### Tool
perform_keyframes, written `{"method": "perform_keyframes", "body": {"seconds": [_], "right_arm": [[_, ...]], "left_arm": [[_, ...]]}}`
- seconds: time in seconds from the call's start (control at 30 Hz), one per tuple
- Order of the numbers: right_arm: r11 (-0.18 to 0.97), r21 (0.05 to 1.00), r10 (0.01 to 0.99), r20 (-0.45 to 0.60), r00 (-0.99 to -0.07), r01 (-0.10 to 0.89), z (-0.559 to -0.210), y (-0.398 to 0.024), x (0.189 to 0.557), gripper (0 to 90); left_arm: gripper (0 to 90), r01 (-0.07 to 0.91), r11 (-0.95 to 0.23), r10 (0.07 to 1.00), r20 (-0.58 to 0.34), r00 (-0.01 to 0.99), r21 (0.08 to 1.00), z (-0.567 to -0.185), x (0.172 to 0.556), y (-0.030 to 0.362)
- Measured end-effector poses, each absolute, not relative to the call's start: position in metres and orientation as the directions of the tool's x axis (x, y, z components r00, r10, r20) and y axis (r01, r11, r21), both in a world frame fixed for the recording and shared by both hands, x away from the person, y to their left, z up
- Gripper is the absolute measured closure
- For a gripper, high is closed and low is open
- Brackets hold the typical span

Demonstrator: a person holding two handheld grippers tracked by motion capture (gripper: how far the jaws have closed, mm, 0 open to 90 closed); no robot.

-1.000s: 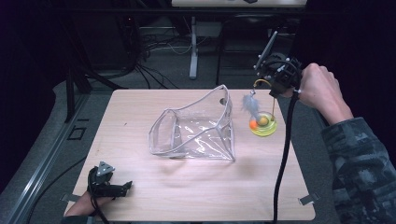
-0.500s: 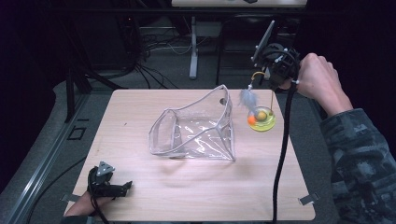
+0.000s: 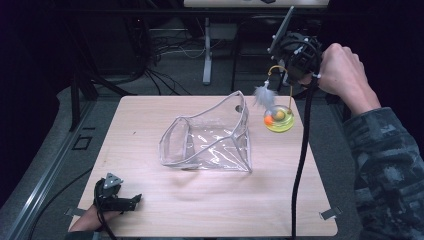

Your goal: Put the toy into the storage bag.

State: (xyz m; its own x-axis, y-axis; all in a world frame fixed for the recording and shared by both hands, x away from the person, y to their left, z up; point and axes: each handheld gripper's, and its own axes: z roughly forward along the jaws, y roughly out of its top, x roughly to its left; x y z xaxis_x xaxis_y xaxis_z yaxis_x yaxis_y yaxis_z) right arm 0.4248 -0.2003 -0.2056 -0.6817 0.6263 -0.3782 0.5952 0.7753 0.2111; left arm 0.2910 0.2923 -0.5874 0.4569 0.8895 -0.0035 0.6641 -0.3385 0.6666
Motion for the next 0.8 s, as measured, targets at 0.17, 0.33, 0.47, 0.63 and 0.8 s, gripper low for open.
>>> {"method": "perform_keyframes", "body": {"seconds": [0.17, 0.33, 0.47, 0.63, 0.8], "right_arm": [[0.778, 0.216, 0.622, -0.39, -0.679, 0.59, -0.198, -0.197, 0.425, 88.2], [0.785, 0.219, 0.613, -0.405, -0.678, 0.579, -0.19, -0.191, 0.427, 88.2], [0.785, 0.235, 0.615, -0.407, -0.675, 0.574, -0.184, -0.187, 0.428, 88.2], [0.793, 0.235, 0.604, -0.418, -0.679, 0.561, -0.177, -0.18, 0.428, 88.3], [0.792, 0.255, 0.607, -0.419, -0.675, 0.554, -0.17, -0.172, 0.427, 88.3]], "left_arm": [[0.0, 0.664, -0.338, 0.889, -0.004, 0.457, 0.667, -0.587, 0.291, 0.292], [0.0, 0.664, -0.339, 0.889, -0.003, 0.457, 0.667, -0.587, 0.291, 0.292], [0.0, 0.664, -0.339, 0.889, -0.004, 0.458, 0.667, -0.587, 0.291, 0.292], [0.0, 0.664, -0.34, 0.889, -0.004, 0.458, 0.667, -0.587, 0.291, 0.292], [0.0, 0.665, -0.339, 0.889, -0.006, 0.459, 0.666, -0.587, 0.291, 0.292]]}}
